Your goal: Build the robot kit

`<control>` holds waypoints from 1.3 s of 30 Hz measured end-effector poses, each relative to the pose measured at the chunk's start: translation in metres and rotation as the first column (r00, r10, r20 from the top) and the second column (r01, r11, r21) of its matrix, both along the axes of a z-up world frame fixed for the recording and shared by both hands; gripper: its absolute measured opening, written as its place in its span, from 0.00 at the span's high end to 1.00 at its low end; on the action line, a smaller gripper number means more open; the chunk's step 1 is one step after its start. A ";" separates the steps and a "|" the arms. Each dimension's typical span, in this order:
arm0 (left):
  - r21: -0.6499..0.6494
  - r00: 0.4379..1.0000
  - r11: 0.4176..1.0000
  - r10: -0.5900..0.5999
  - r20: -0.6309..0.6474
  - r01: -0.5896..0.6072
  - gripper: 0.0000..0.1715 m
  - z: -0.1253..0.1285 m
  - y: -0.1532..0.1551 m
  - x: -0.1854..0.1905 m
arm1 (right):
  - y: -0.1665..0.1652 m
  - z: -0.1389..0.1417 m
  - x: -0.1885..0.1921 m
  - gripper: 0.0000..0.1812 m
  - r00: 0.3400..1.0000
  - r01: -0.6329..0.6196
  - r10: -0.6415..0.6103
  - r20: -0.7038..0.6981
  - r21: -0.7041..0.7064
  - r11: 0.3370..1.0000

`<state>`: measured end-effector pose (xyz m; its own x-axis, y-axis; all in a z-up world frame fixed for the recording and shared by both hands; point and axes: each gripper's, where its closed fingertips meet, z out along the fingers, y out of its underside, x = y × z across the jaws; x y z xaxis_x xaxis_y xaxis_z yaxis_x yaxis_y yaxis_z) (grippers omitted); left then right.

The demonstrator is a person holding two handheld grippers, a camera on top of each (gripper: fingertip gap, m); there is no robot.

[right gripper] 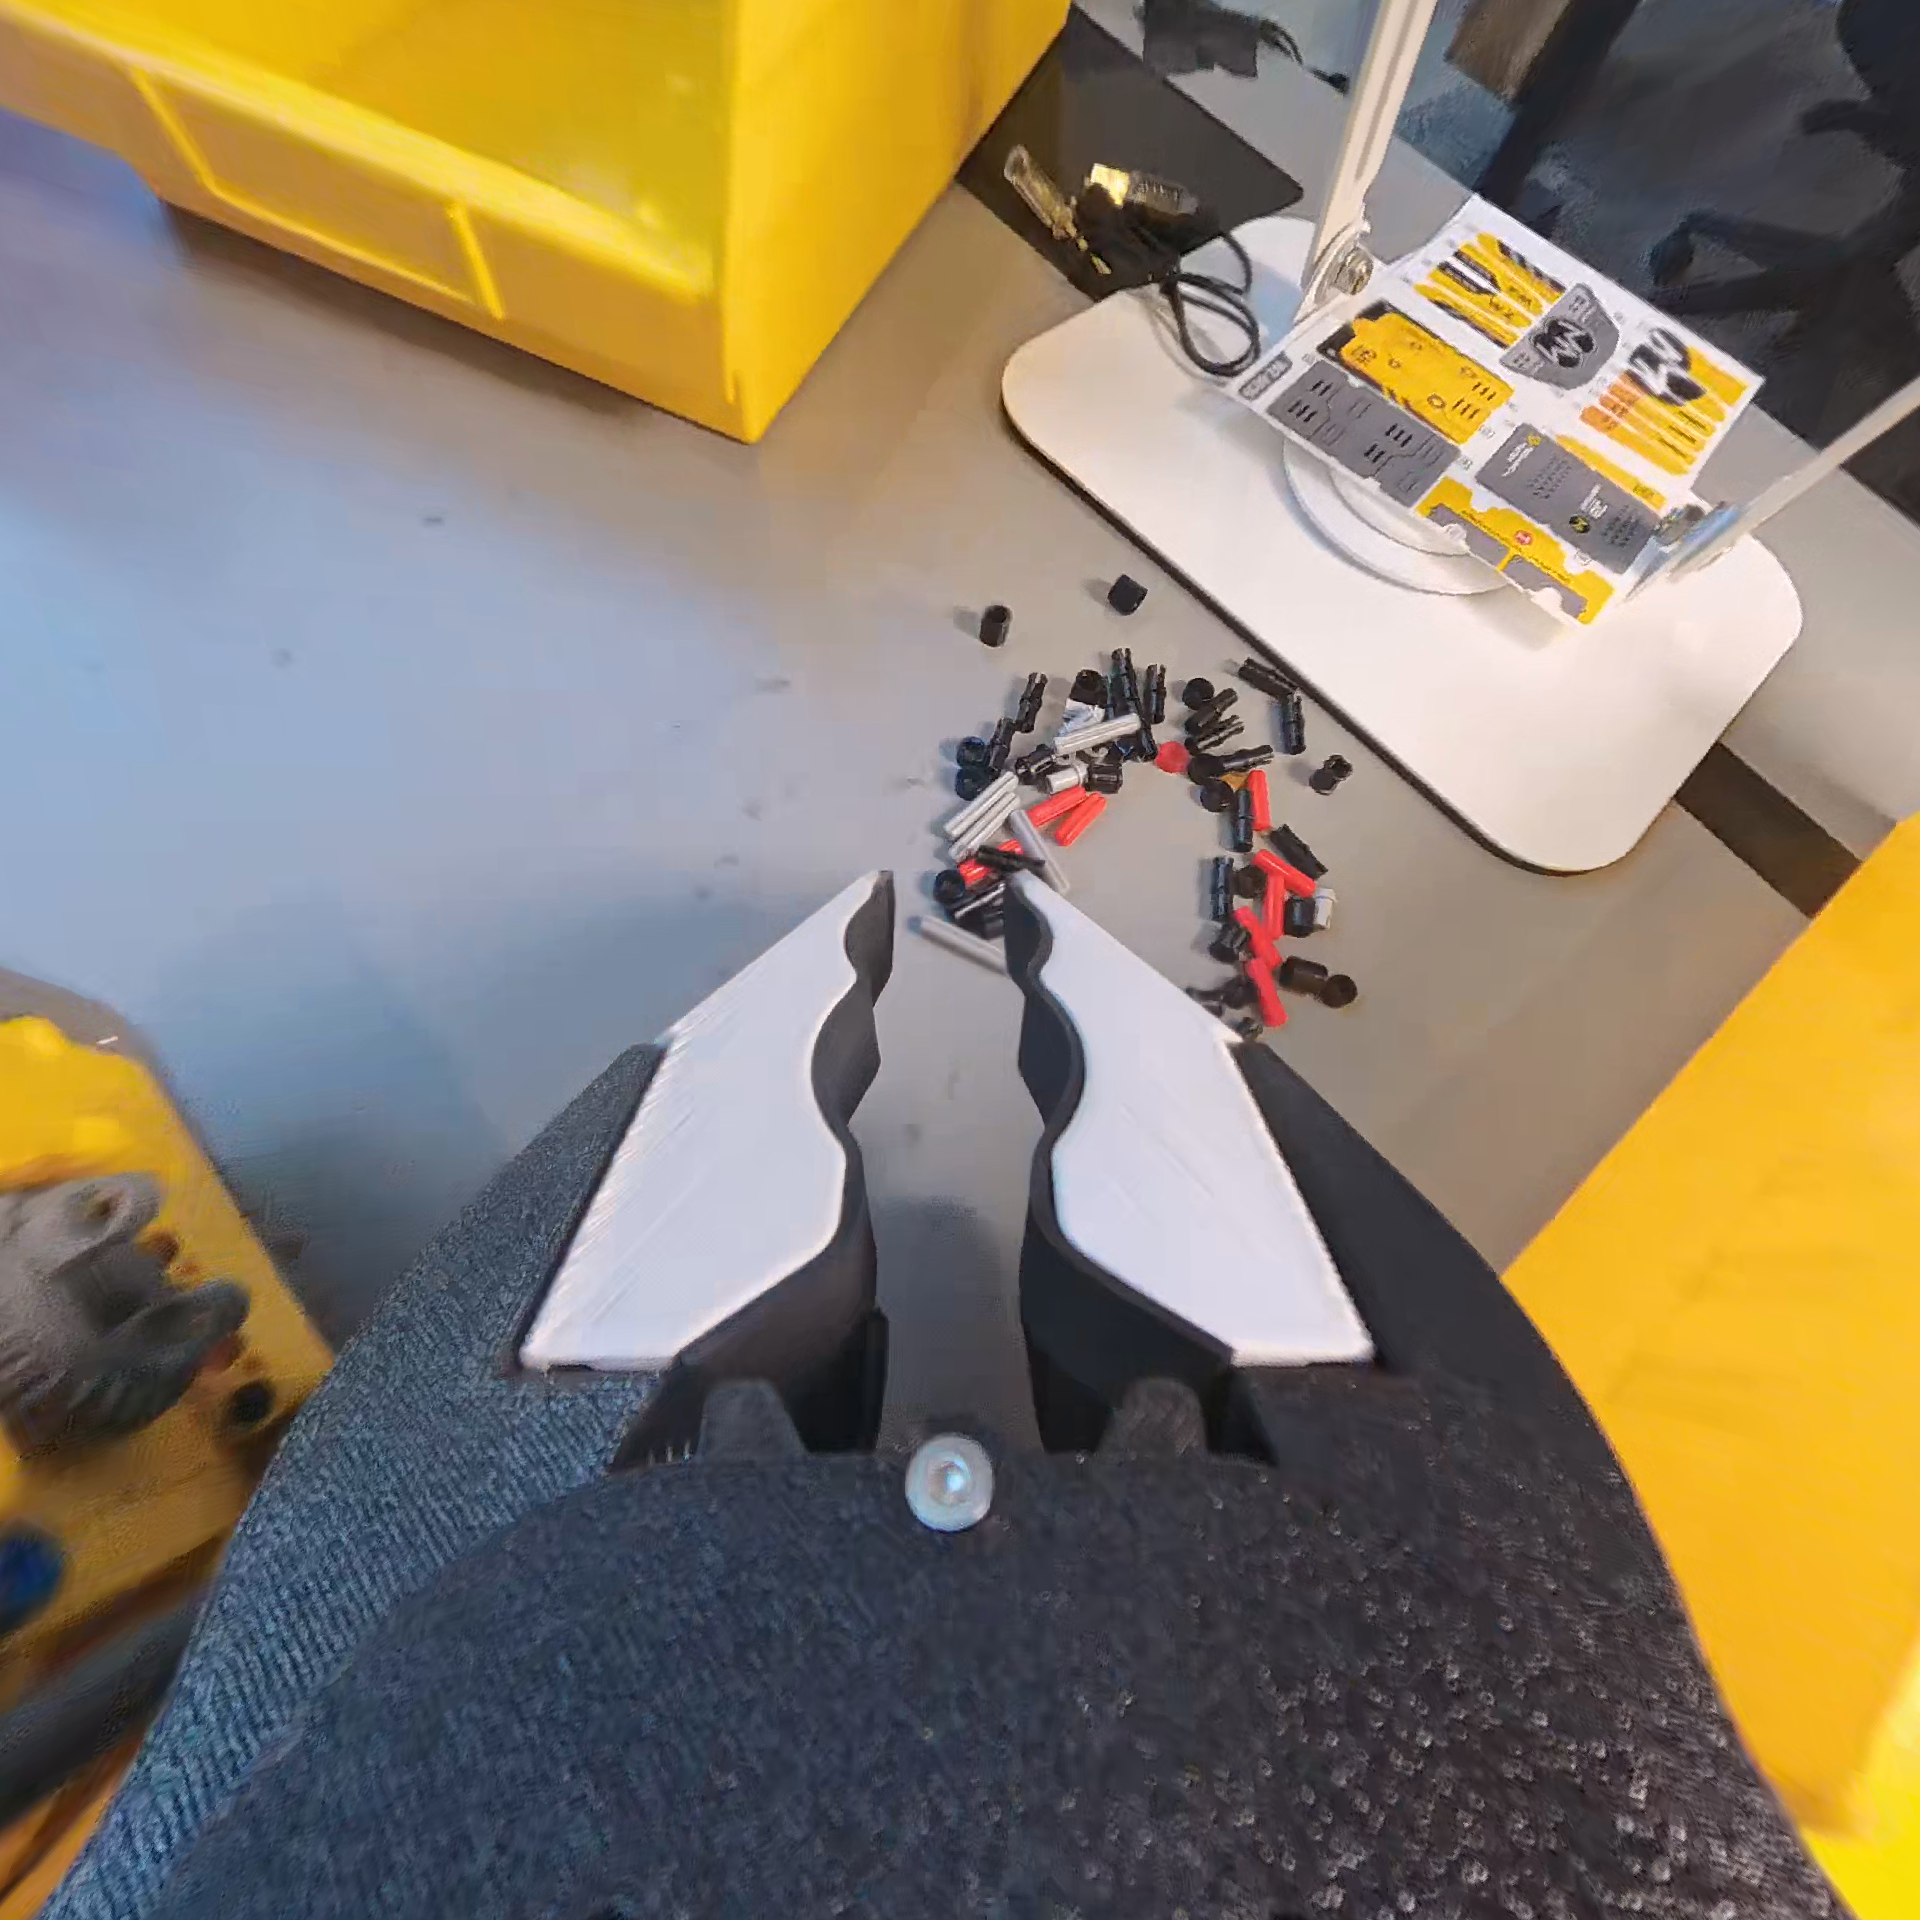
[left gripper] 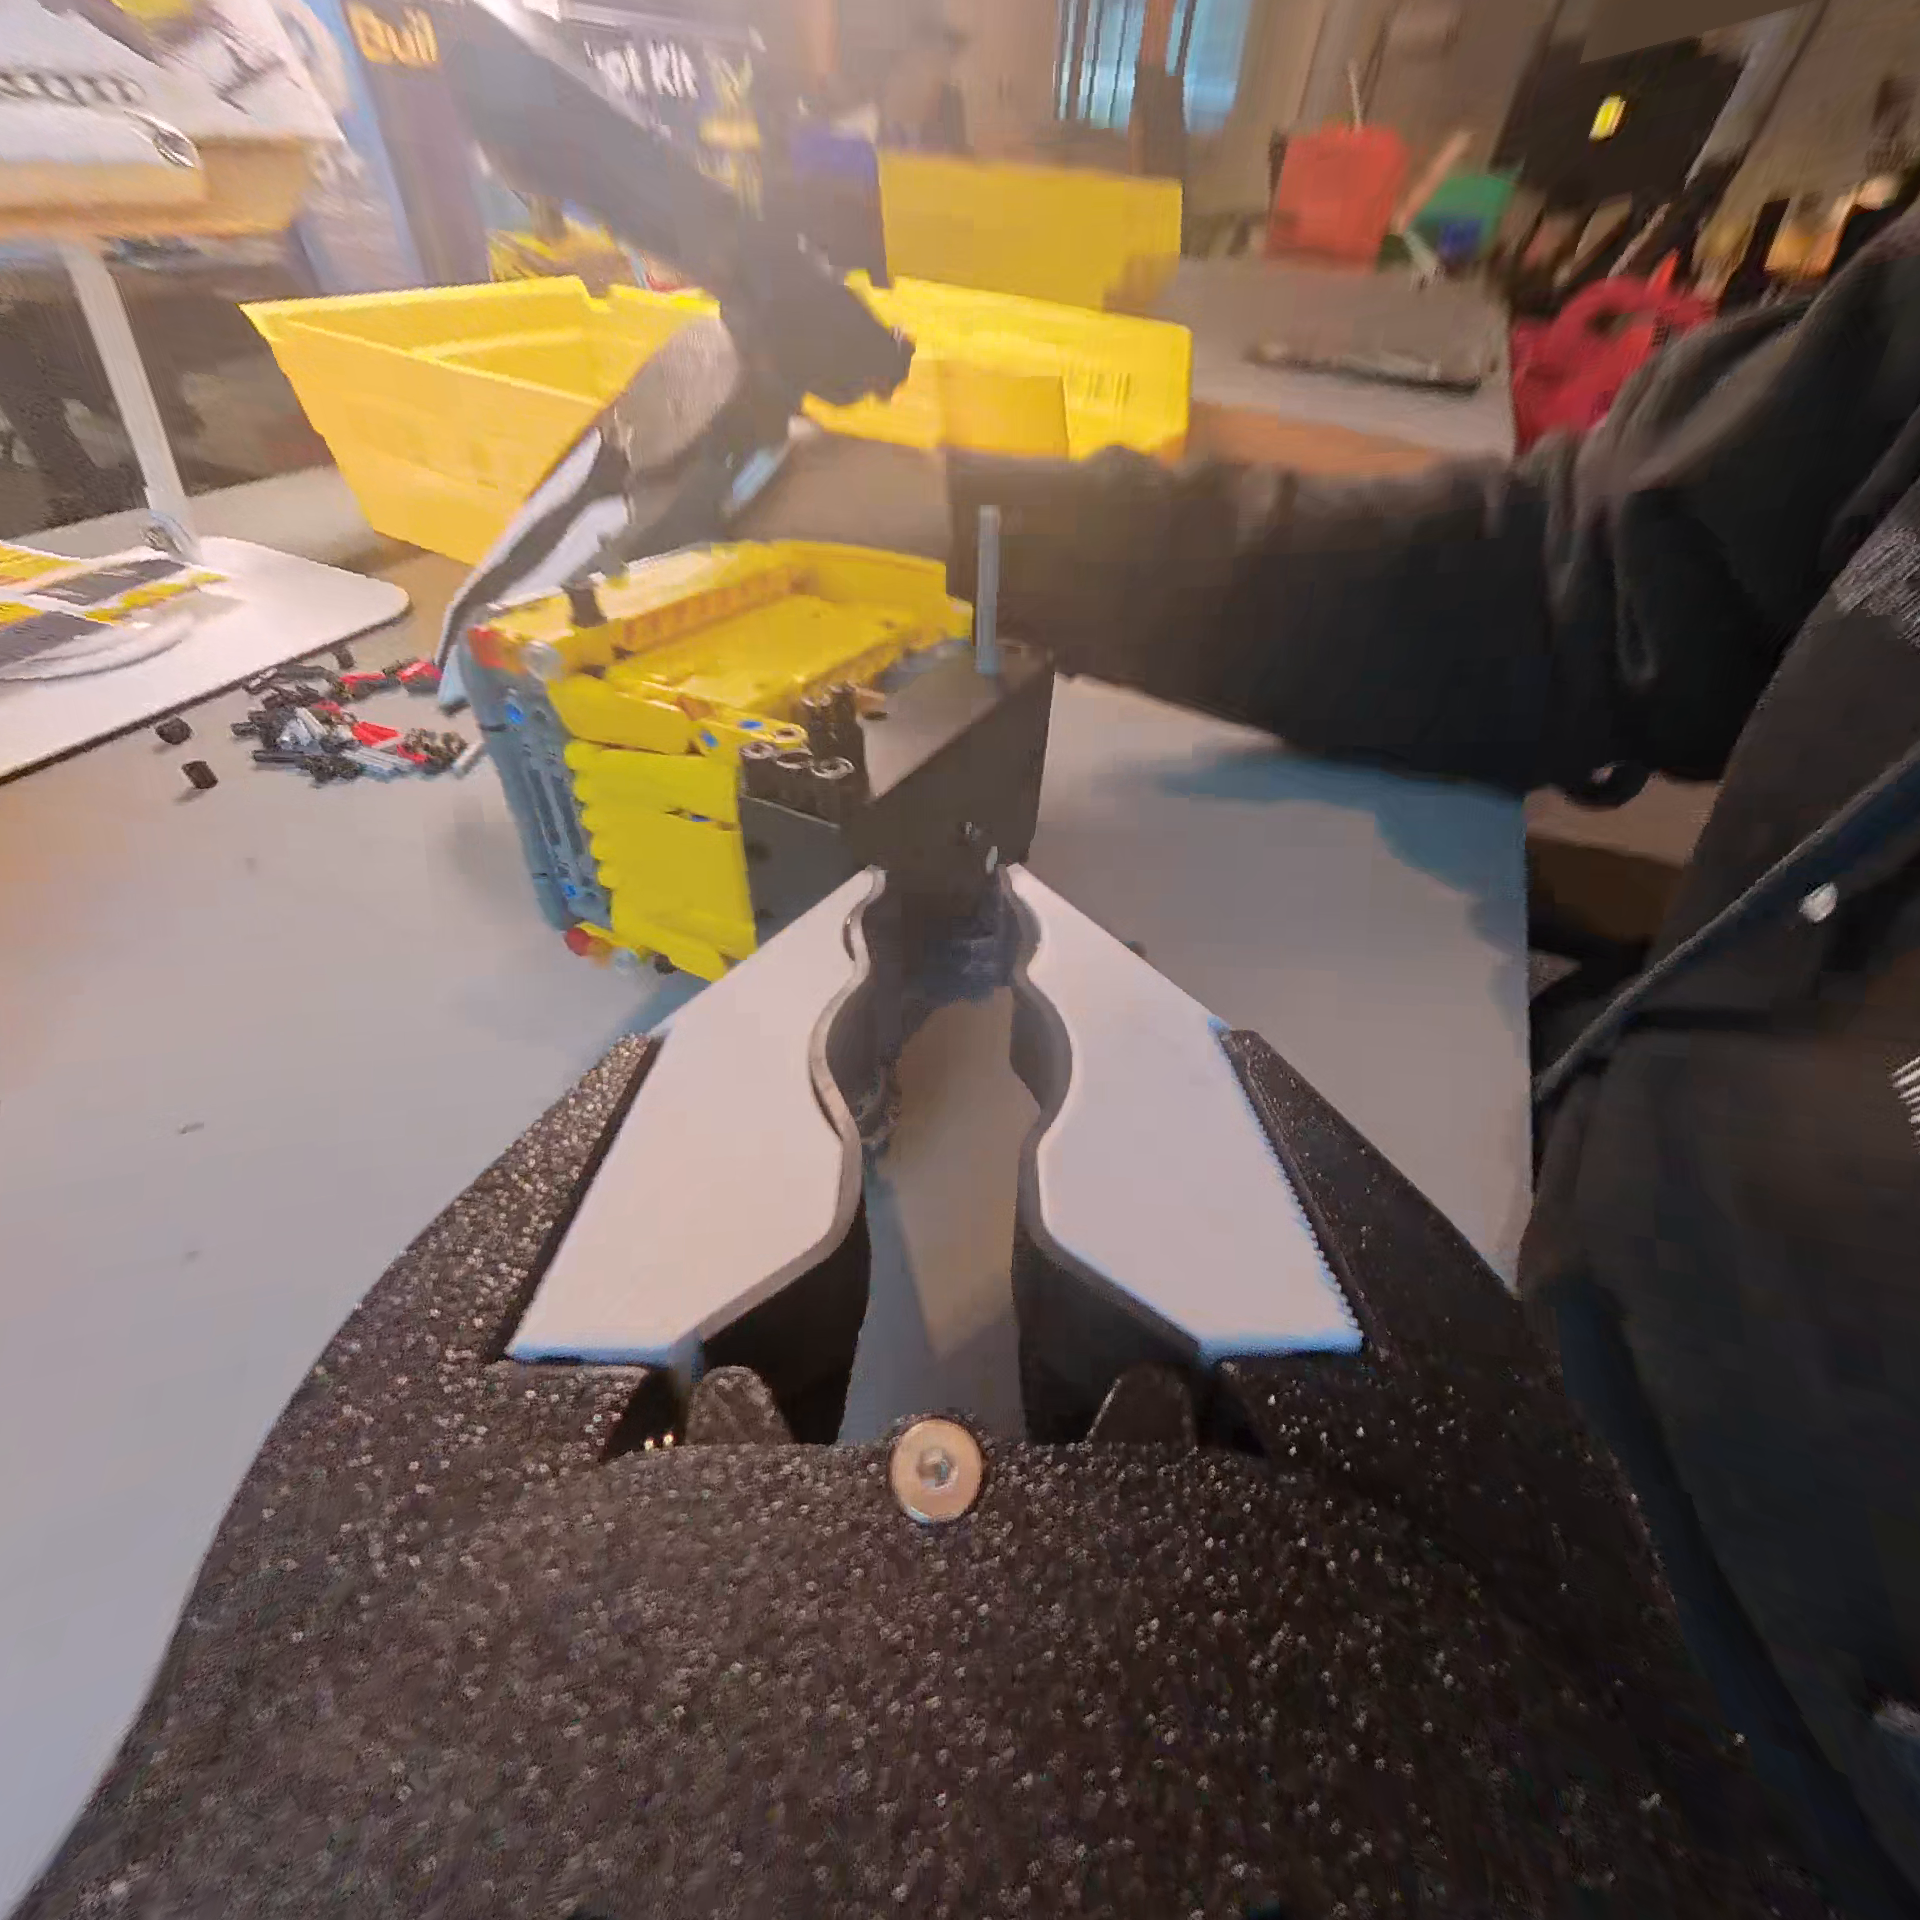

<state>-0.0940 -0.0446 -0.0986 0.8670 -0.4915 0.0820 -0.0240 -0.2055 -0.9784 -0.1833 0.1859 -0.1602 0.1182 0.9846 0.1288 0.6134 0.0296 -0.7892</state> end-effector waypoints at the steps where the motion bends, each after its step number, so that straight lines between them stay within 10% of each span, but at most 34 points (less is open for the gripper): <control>1: 0.020 1.000 1.000 0.005 0.030 -0.006 0.90 0.006 -0.001 -0.003 | 0.004 -0.006 -0.004 0.87 0.999 0.010 -0.011 0.032 0.035 0.999; 11: 0.084 0.985 0.996 -0.017 0.172 0.003 0.90 0.024 -0.001 -0.016 | 0.010 -0.014 -0.012 0.87 0.998 0.016 -0.015 0.067 -0.024 1.000; 19: 0.084 0.964 0.996 -0.031 0.265 0.009 0.89 0.029 -0.001 -0.025 | -0.053 0.001 0.059 0.80 0.914 -0.394 0.404 0.042 -0.151 0.907; 27: 0.099 0.920 0.995 -0.050 0.389 0.013 0.86 0.041 0.000 -0.039 | -0.080 0.000 0.072 0.70 0.827 -0.558 0.562 0.010 -0.113 0.822; 39: 0.004 0.905 0.998 -0.052 0.422 0.055 0.81 0.028 0.009 -0.036 | -0.068 -0.029 0.081 0.86 0.778 -0.596 0.606 0.165 -0.108 0.795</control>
<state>-0.1303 -0.0353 -0.0708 0.7231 -0.5340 0.4381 0.3796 -0.2226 -0.8980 -0.1023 0.1181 -0.1896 -0.5206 0.8529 0.0391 0.6148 0.4063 -0.6759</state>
